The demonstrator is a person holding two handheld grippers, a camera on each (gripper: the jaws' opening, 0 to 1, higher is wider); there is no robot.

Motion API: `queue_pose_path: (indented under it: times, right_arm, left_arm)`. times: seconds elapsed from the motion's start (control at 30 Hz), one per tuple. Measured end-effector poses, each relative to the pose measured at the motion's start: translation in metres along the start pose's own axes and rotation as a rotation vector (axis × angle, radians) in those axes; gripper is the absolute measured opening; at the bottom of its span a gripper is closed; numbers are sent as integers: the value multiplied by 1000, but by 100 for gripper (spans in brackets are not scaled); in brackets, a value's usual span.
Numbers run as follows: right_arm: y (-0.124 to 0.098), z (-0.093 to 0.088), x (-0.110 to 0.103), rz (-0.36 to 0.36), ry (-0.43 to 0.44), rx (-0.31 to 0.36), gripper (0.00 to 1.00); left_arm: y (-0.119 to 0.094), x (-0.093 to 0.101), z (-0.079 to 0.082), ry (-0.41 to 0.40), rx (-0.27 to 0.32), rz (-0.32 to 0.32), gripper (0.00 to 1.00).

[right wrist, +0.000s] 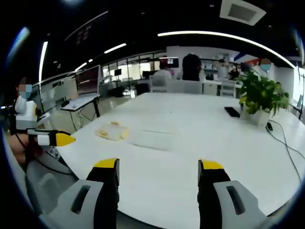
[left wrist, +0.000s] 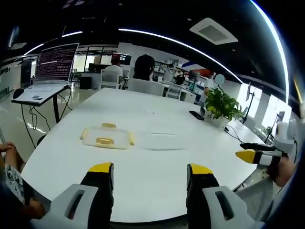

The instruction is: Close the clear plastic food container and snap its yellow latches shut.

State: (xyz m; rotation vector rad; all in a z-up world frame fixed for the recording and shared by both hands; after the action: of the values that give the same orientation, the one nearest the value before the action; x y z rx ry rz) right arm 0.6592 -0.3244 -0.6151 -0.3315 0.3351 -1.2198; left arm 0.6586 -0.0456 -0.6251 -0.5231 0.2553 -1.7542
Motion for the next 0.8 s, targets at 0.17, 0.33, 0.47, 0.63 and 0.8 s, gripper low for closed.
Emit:
queue_pose_path:
  times: [0.17,0.33,0.47,0.63,0.8]
  right_arm:
    - [1,0,-1,0,-5,-3,64]
    - [1,-1,-1,1,-3,-6,64]
    - [1,0,0,-1,-4,-4,65]
    - [0,-1,1,-5,8,-3,65]
    - [0,-1,1,-4,4,-7,65]
  left_arm:
    - [0,0,0,-4,-2,-1,57]
    - [0,-1,0,-13,-4,0,57]
    - [0,-2,0,-23,-7,4,56]
    - [1,-1,-1,-20,-17,0,56]
    - [1,-2,-3,-37,-27,0,56]
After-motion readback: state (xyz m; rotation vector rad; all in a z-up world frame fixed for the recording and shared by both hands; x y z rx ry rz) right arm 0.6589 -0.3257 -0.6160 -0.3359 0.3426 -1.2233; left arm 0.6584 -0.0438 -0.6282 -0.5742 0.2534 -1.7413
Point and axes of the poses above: the point that each gripper's makers call its tool centre point, and the gripper's own axes: y roughly forward along the fingers, x roughly to its right, z roughly out of its top, the point moved 5 cm from there along -y, roughly backward along the fingers, and after that the axes turned 2 degrees about -x, right-handed, at the moved point
